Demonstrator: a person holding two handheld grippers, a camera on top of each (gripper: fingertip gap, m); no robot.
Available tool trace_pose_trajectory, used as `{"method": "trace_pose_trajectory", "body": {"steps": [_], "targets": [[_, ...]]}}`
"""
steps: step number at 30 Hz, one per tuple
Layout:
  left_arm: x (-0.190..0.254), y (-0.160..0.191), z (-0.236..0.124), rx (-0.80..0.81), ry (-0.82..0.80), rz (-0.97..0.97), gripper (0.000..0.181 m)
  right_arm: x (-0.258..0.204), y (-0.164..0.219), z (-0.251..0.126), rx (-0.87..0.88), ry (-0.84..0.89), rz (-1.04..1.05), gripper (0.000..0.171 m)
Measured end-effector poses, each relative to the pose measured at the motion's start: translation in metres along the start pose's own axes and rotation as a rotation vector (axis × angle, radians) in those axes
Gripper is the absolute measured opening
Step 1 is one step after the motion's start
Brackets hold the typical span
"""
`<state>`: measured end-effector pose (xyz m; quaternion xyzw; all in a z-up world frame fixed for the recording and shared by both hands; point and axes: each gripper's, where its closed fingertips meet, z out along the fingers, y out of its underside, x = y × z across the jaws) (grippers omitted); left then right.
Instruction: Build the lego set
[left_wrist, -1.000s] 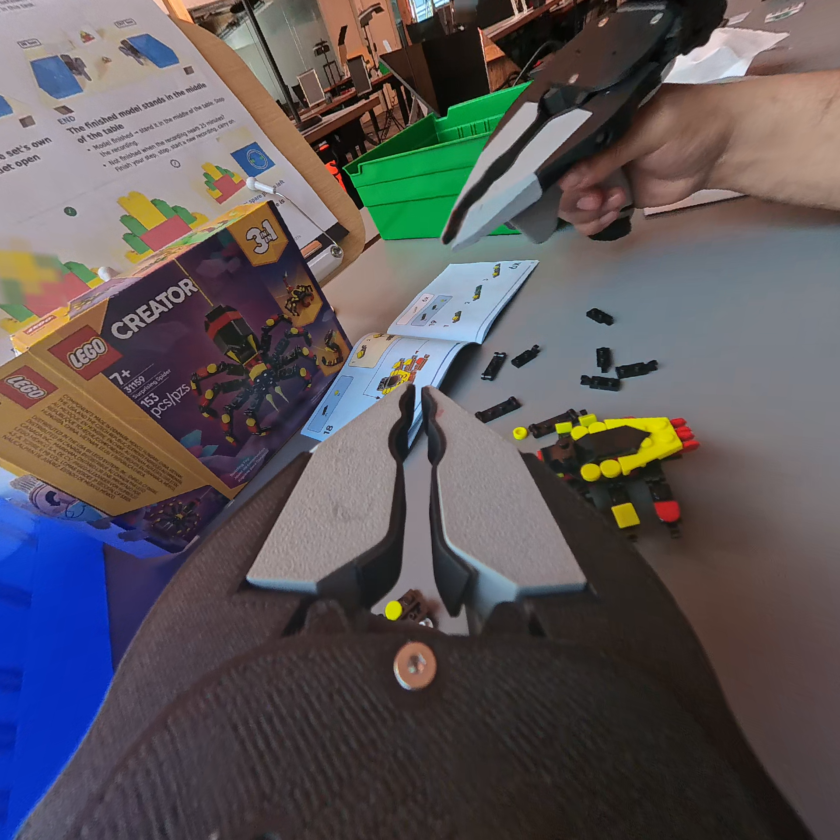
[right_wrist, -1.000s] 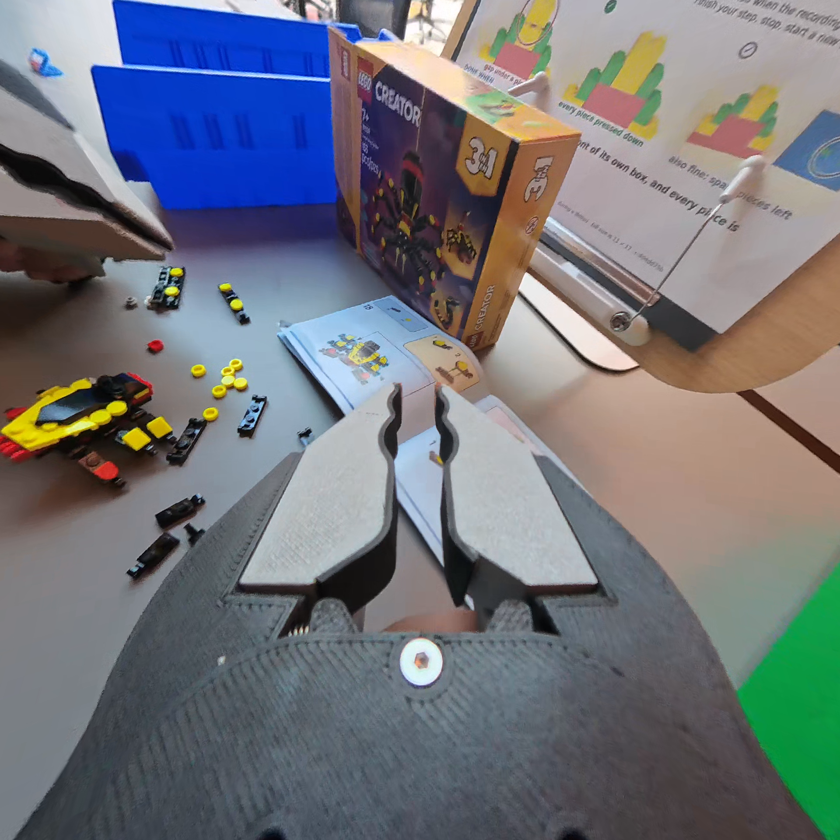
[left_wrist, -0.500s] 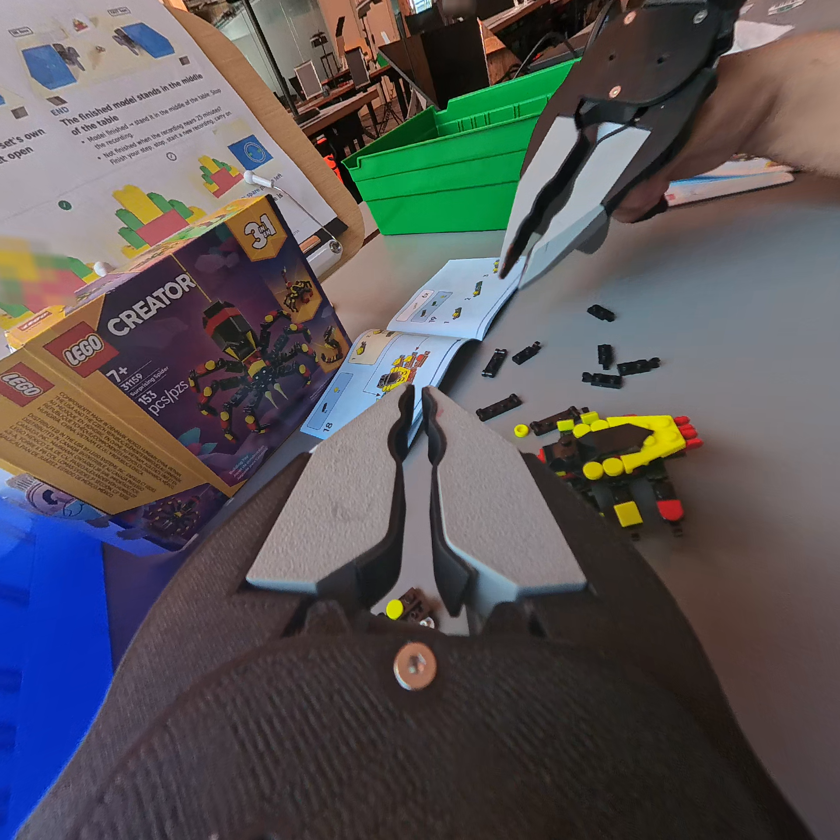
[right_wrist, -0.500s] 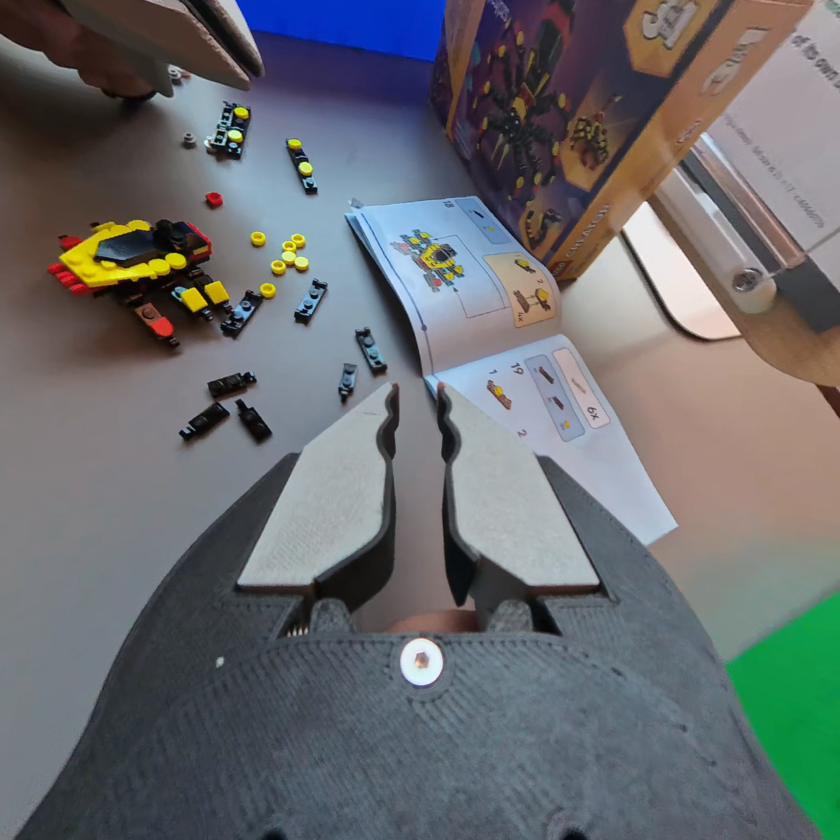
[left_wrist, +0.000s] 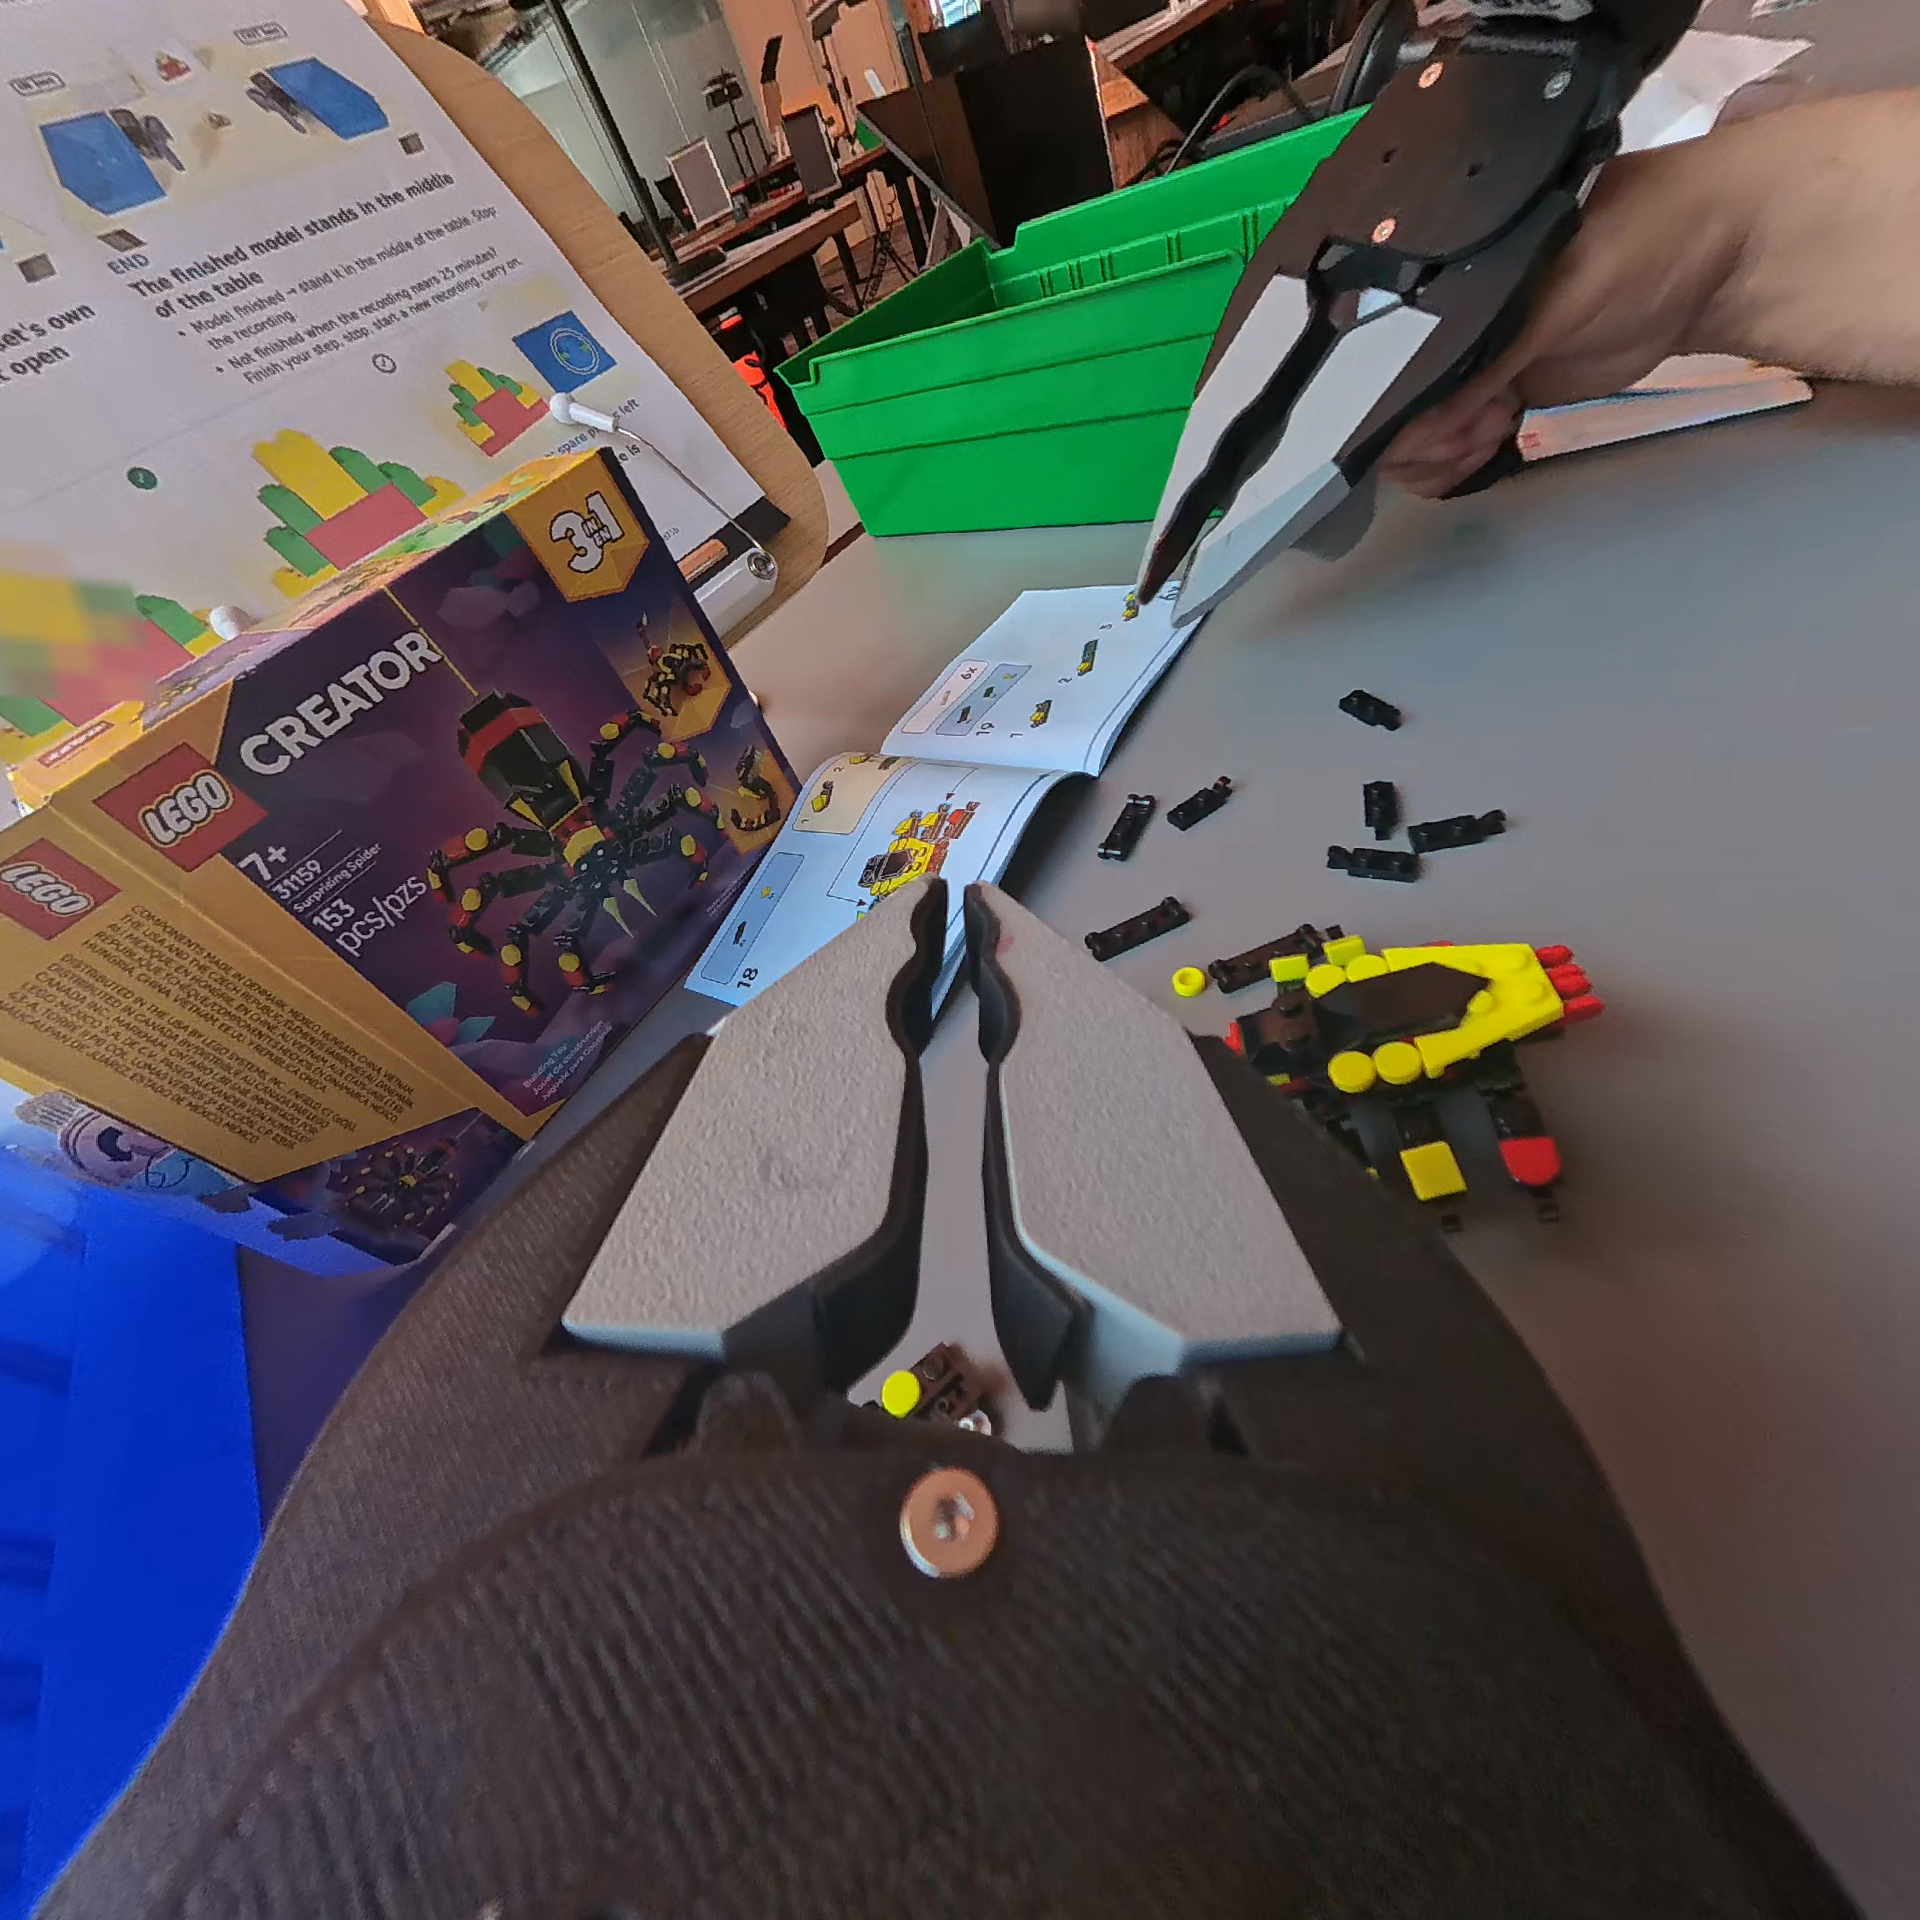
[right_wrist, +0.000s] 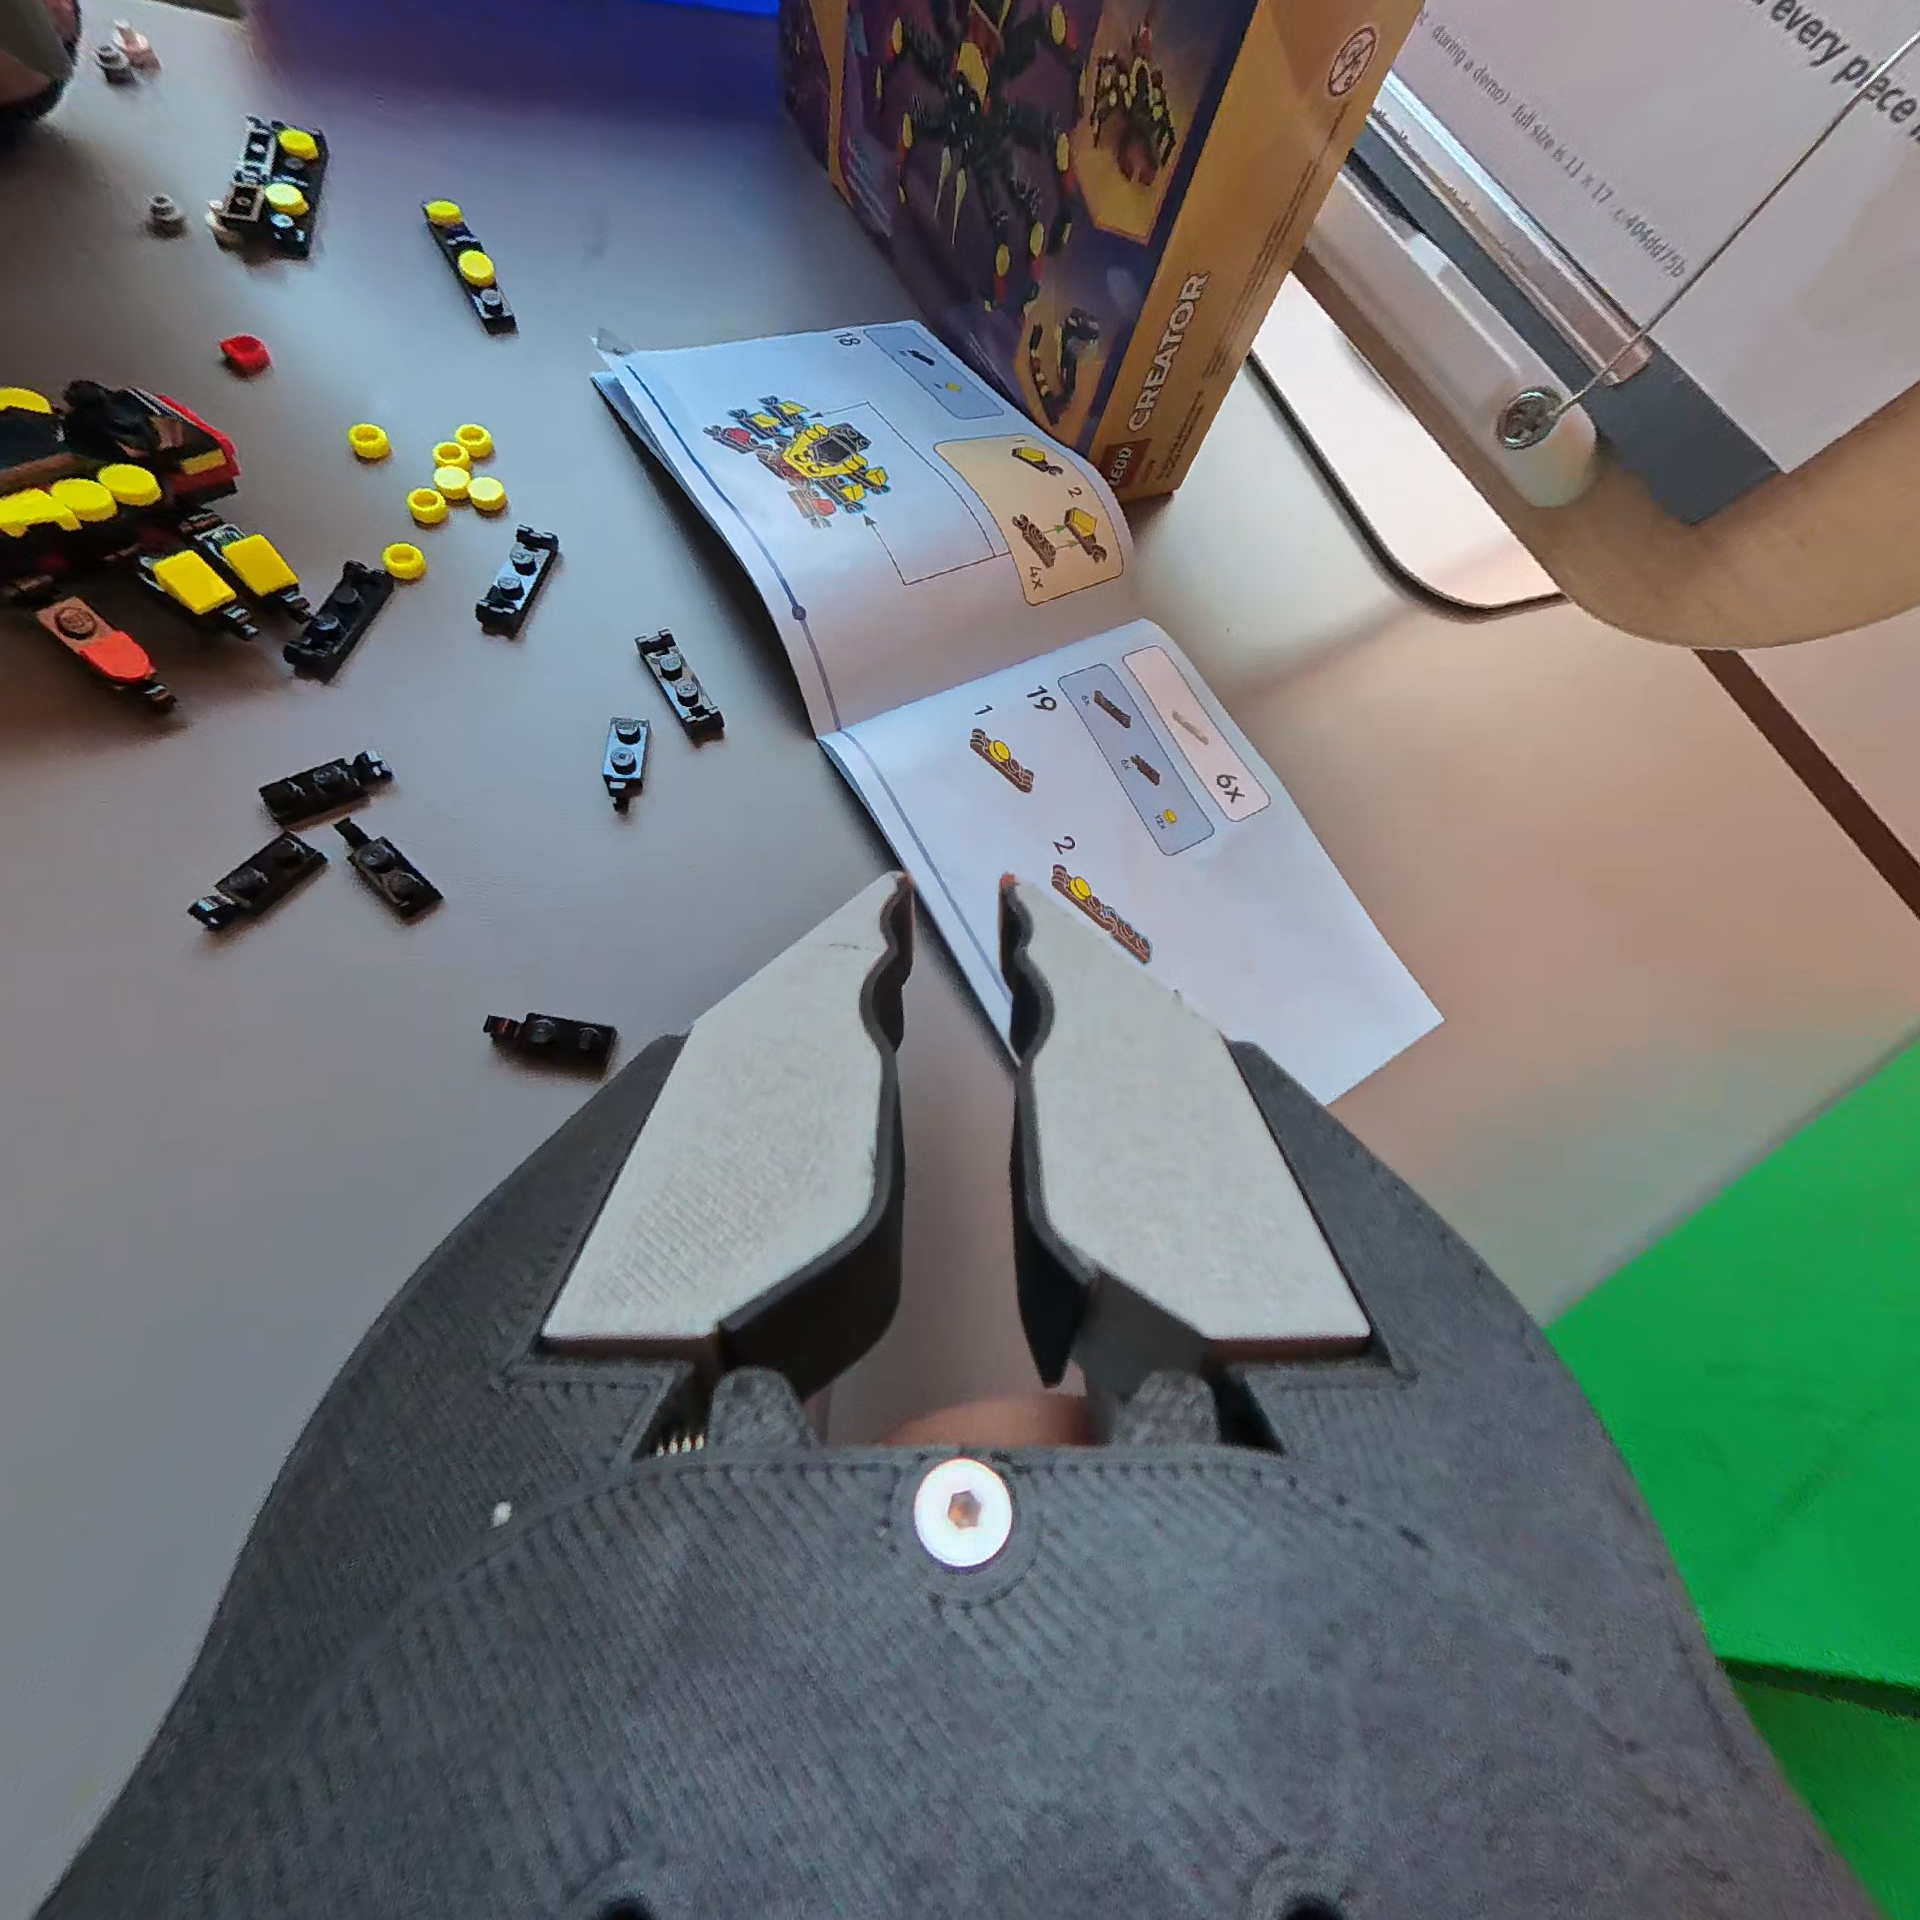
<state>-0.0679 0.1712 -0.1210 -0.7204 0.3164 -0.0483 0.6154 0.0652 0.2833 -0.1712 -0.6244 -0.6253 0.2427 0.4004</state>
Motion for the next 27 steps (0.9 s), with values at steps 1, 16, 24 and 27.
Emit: {"method": "trace_pose_trajectory", "body": {"steps": [1,16,24,27], "targets": [[0.0,0.0,0.0,0.0,0.0,0.001,0.0,0.0,-0.001,0.001,0.006,0.003,0.002,0.012],[-0.002,0.014,0.005,-0.093,0.019,-0.026,0.007,-0.015,-0.028,0.012,0.129,-0.02,0.004,0.005],[-0.001,0.016,0.005,-0.105,0.024,-0.018,0.007,-0.041,-0.032,0.026,0.076,-0.038,-0.105,0.004],[0.0,0.016,0.005,-0.105,0.023,-0.01,0.007,-0.036,-0.03,0.02,0.093,-0.051,-0.077,0.003]]}}
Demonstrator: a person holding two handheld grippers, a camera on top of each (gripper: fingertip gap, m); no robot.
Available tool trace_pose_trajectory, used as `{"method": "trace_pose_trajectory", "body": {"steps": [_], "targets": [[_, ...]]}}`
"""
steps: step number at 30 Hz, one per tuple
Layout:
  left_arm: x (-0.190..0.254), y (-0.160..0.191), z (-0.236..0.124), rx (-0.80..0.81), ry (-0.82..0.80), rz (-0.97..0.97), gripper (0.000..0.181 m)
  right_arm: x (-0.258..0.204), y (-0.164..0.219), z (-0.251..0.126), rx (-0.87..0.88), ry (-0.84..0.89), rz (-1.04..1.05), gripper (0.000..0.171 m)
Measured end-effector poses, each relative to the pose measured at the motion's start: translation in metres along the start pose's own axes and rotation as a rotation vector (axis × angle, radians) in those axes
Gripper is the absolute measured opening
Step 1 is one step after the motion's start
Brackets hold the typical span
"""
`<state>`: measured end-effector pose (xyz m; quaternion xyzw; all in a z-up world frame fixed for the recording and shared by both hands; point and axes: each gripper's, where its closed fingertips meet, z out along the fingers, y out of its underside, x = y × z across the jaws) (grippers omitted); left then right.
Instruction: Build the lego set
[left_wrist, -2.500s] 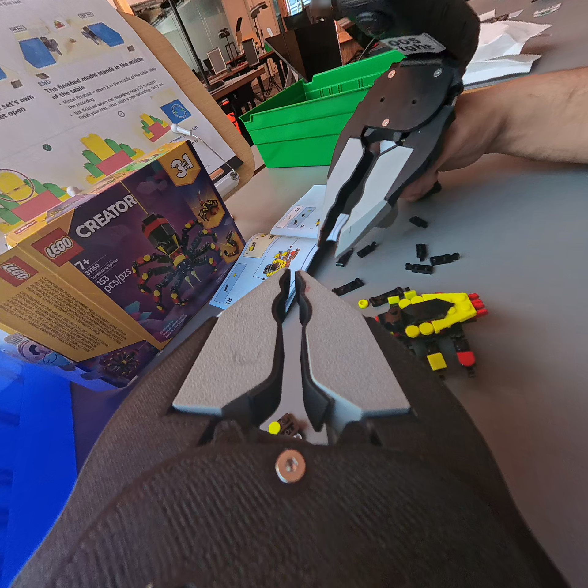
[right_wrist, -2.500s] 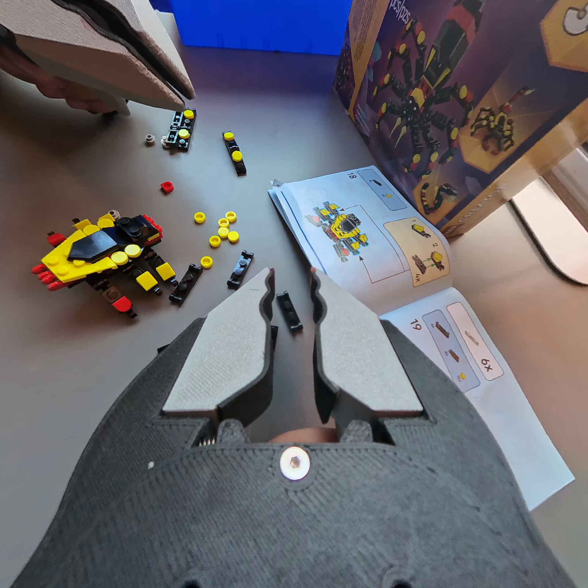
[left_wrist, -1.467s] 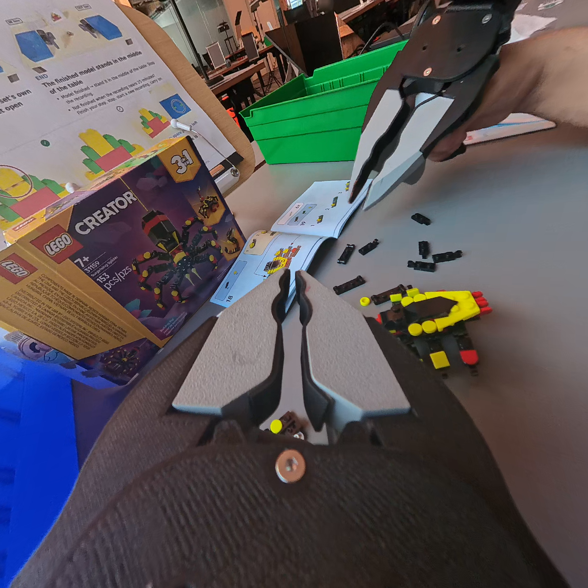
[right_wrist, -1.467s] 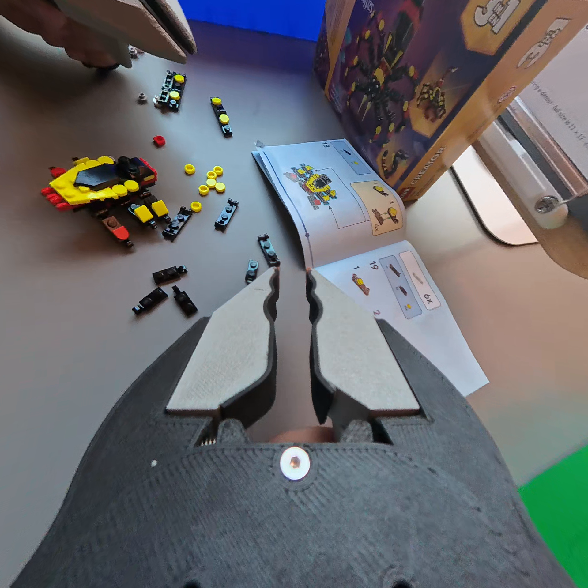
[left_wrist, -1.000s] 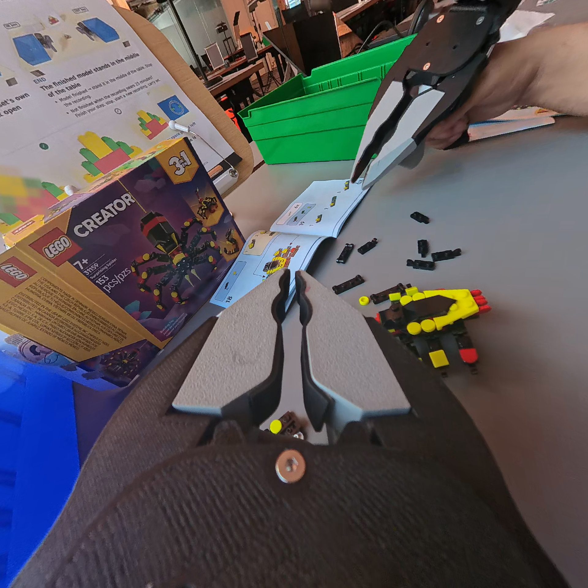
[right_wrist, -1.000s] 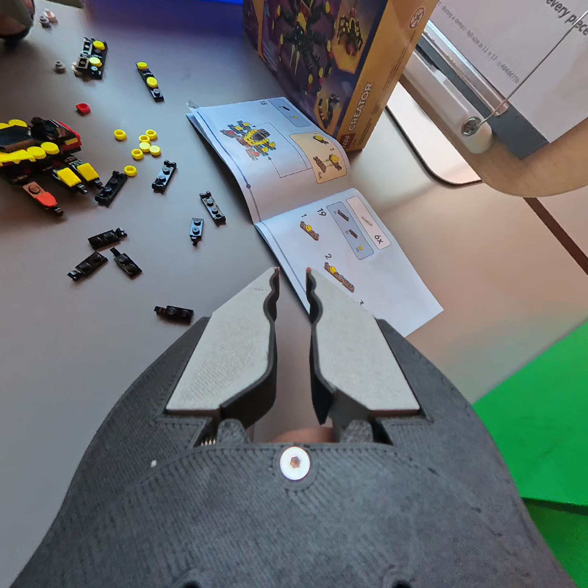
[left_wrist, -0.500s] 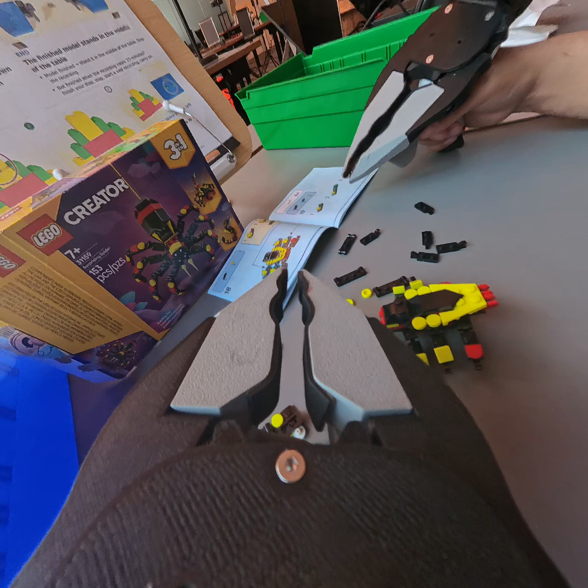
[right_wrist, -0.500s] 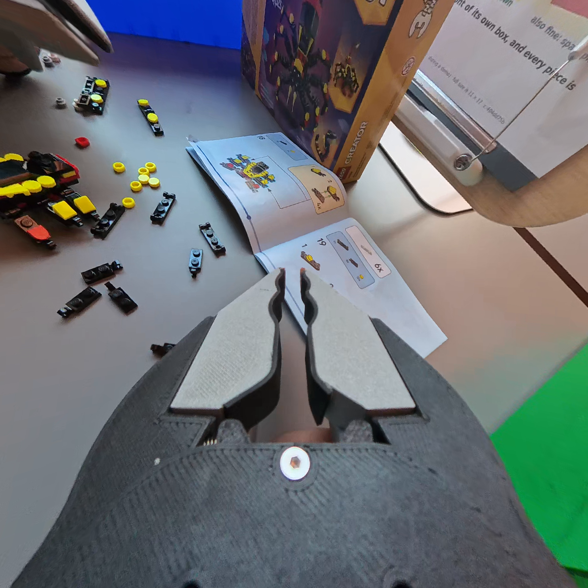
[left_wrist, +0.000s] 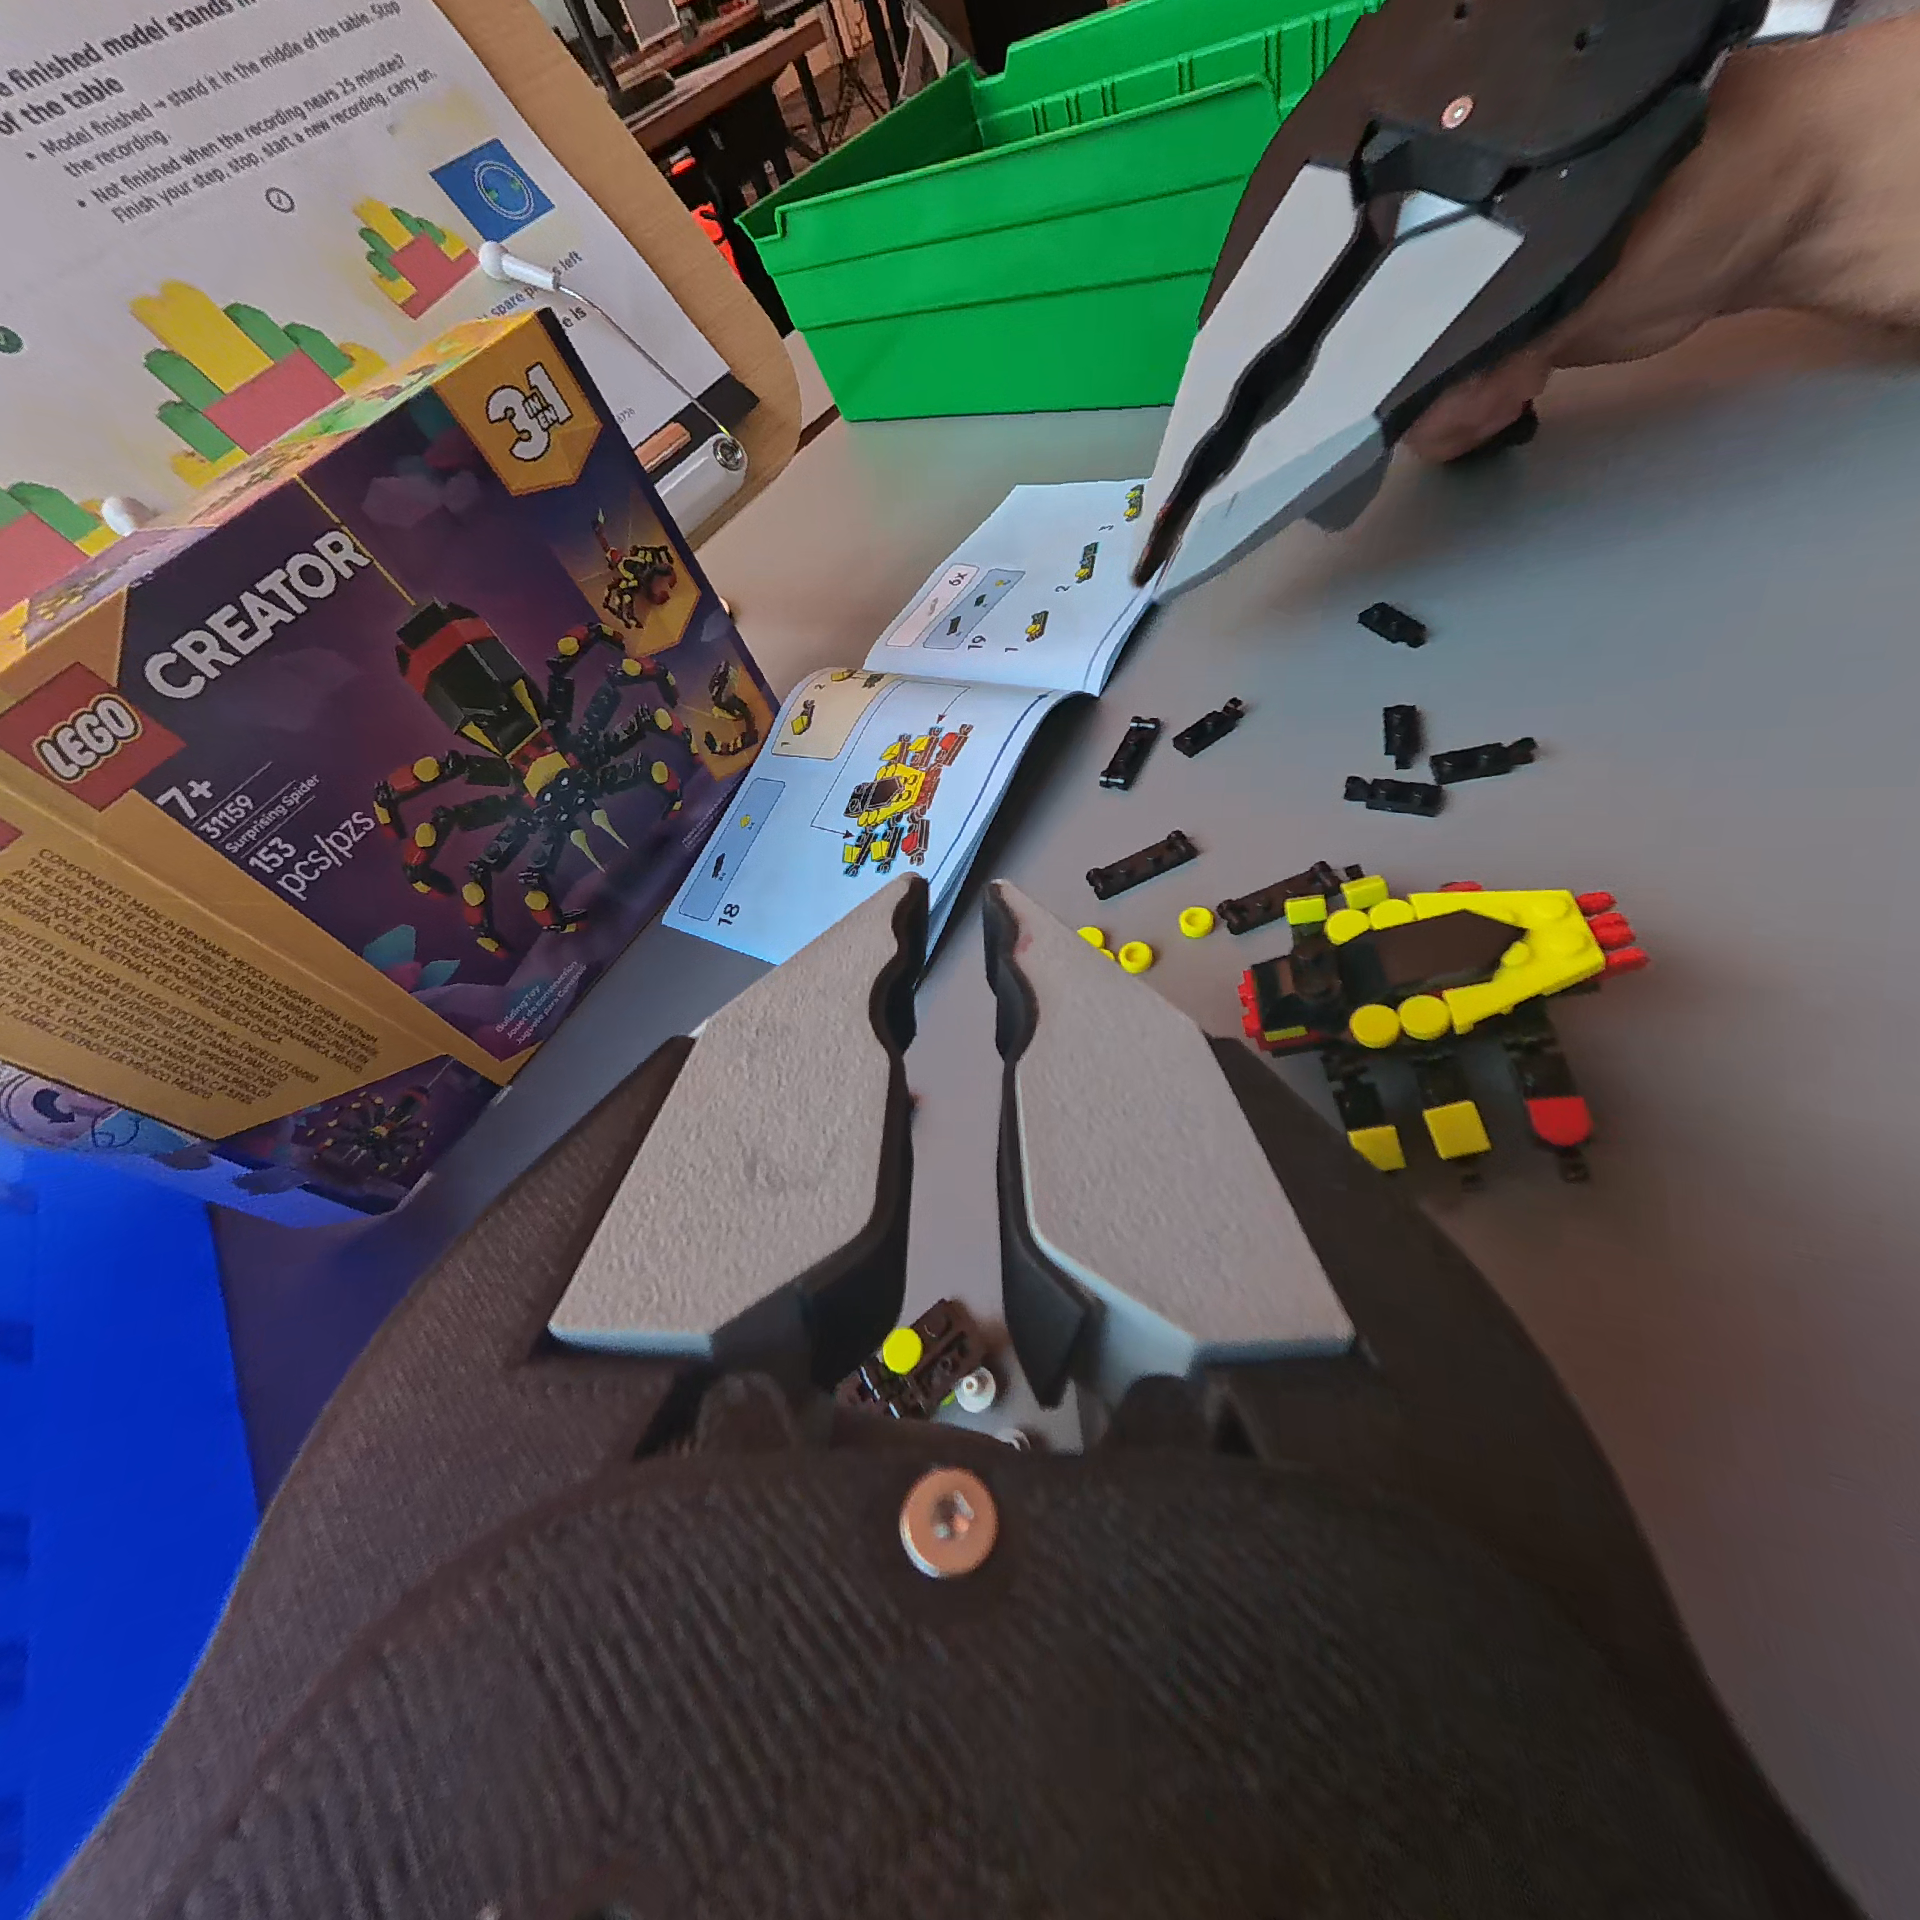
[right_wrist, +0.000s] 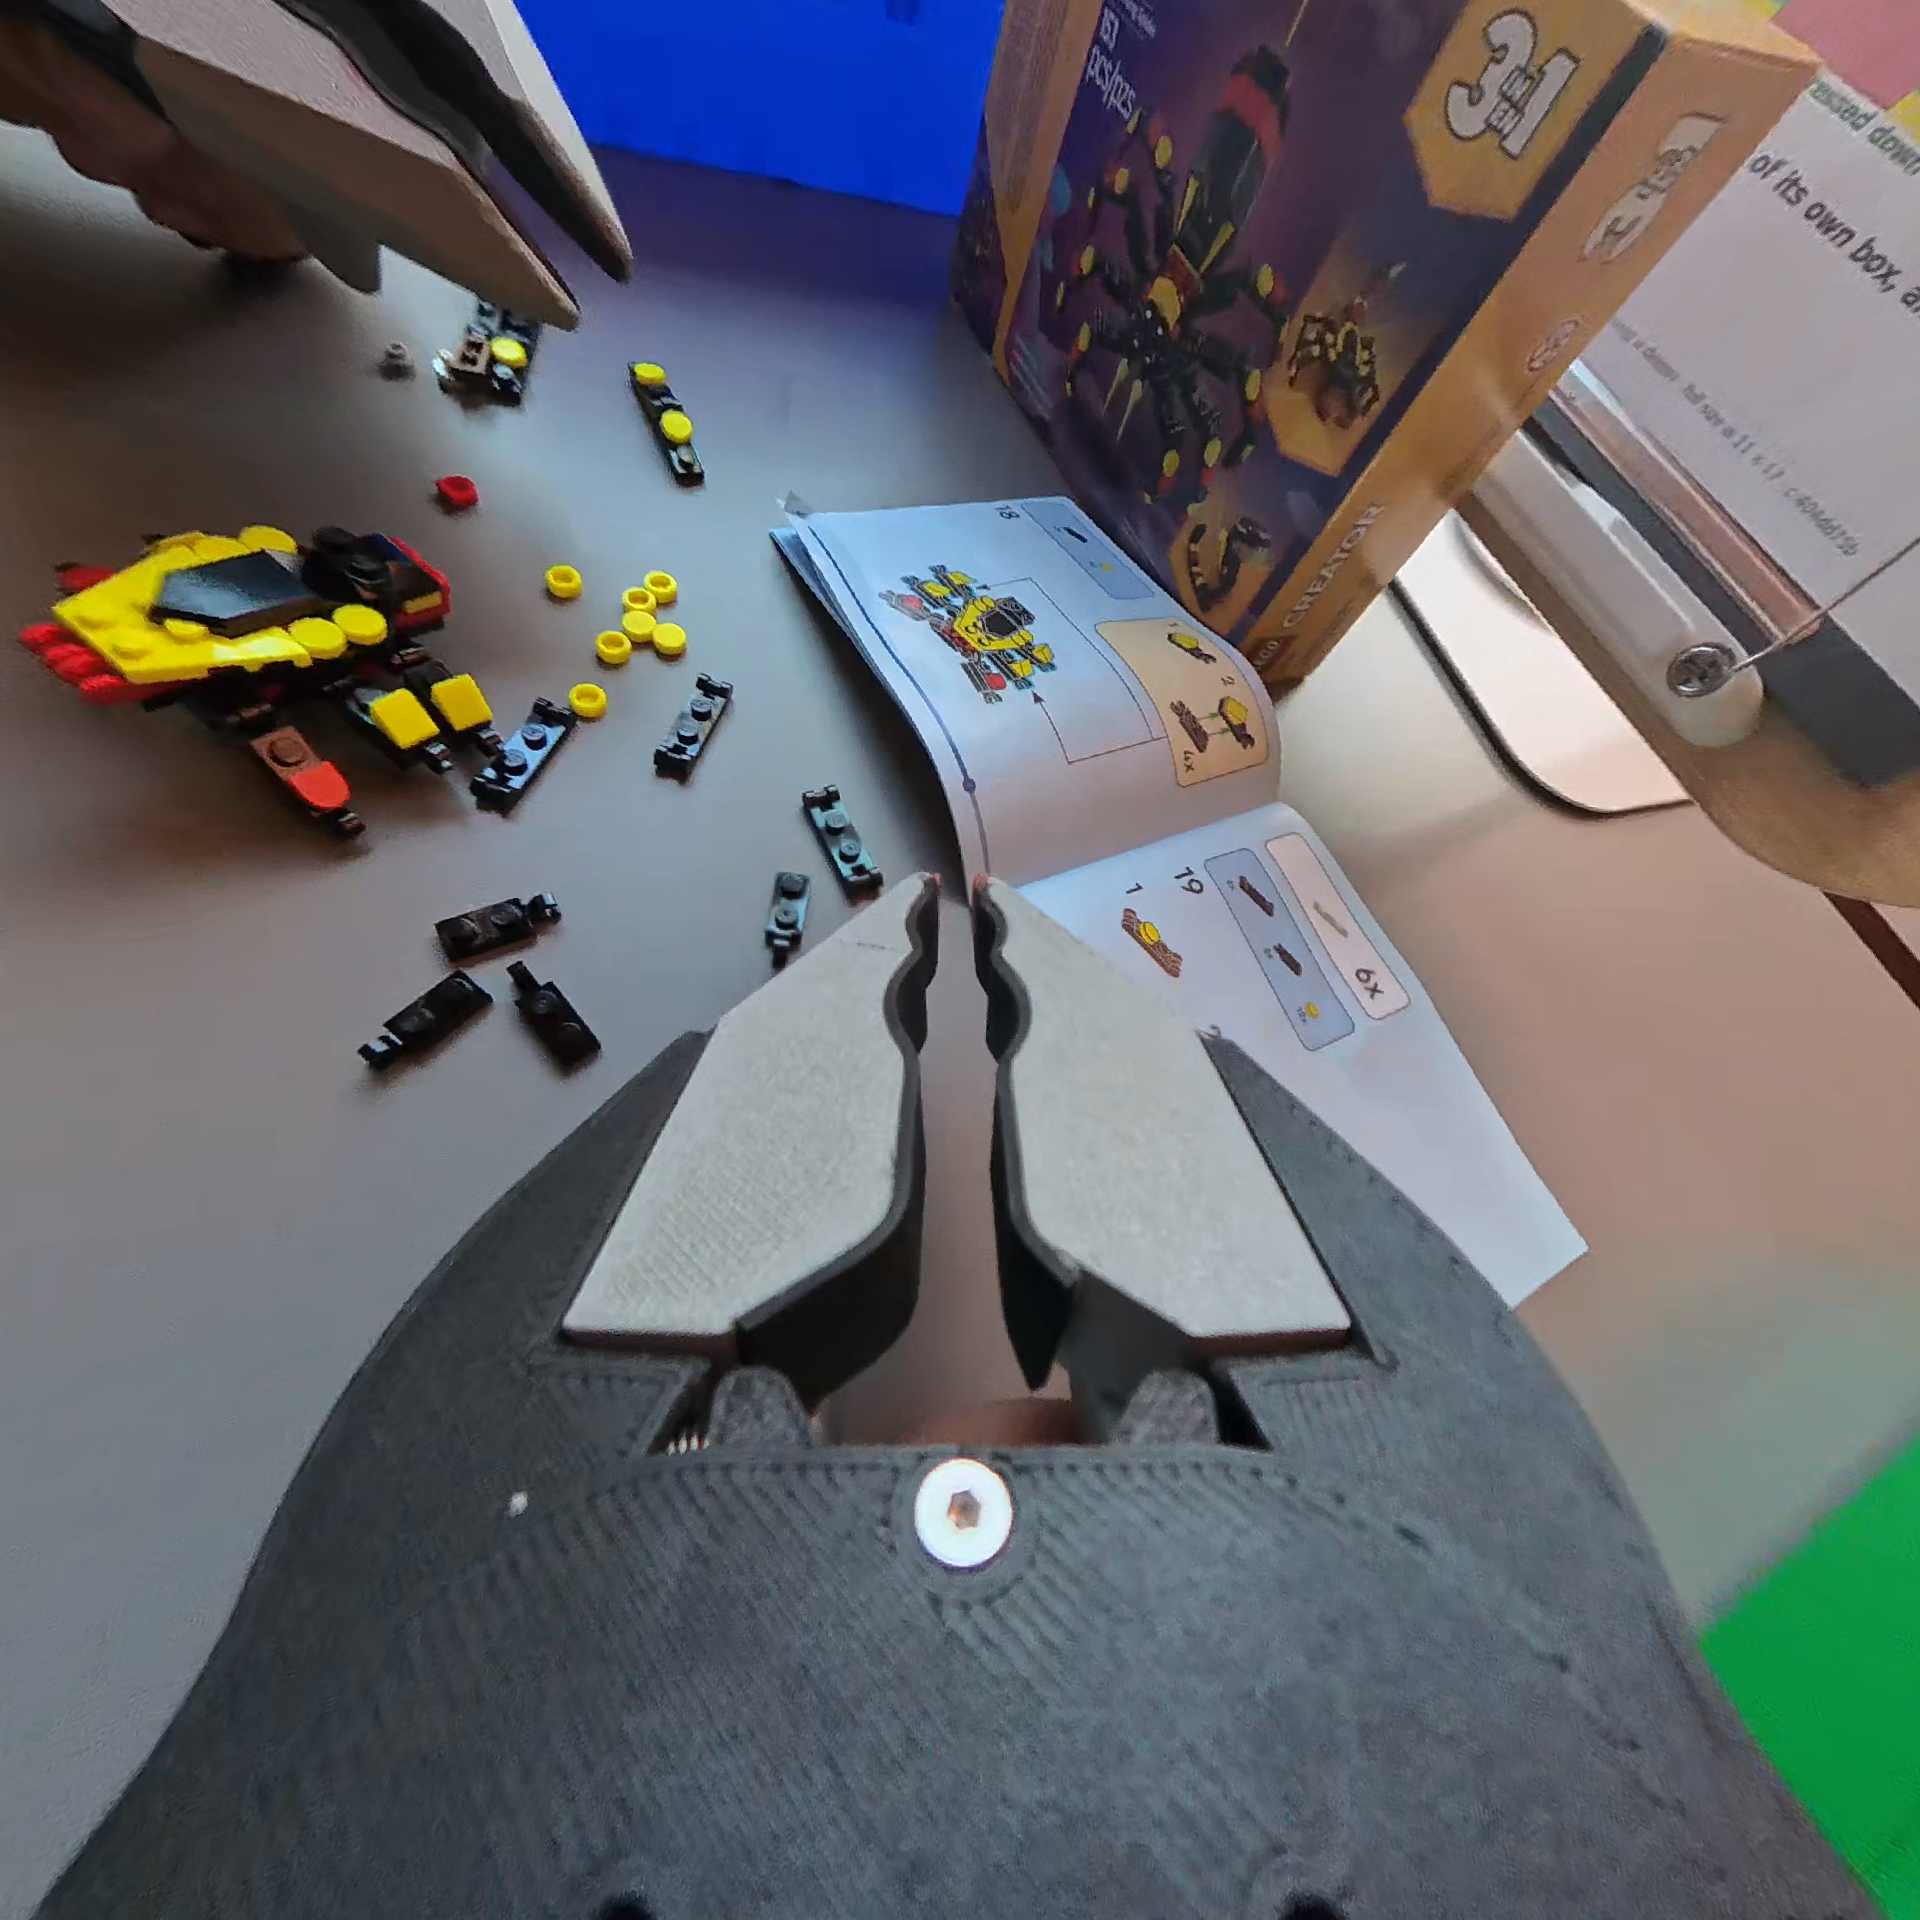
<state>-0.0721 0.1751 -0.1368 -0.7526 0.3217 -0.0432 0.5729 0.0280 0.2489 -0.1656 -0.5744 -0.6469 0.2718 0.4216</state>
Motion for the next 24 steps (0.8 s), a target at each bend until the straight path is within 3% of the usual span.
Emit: {"method": "trace_pose_trajectory", "body": {"steps": [9,20,24], "targets": [[0.002,0.002,0.001,-0.017,0.01,0.004,0.008,-0.029,-0.008,0.005,0.008,-0.124,-0.011,0.004],[0.009,0.009,0.004,-0.069,0.044,0.028,0.012,-0.088,-0.011,0.034,-0.111,-0.233,-0.211,0.0],[0.009,0.009,0.004,-0.07,0.043,0.032,0.012,-0.106,-0.02,0.034,-0.076,-0.29,-0.241,0.0]]}}
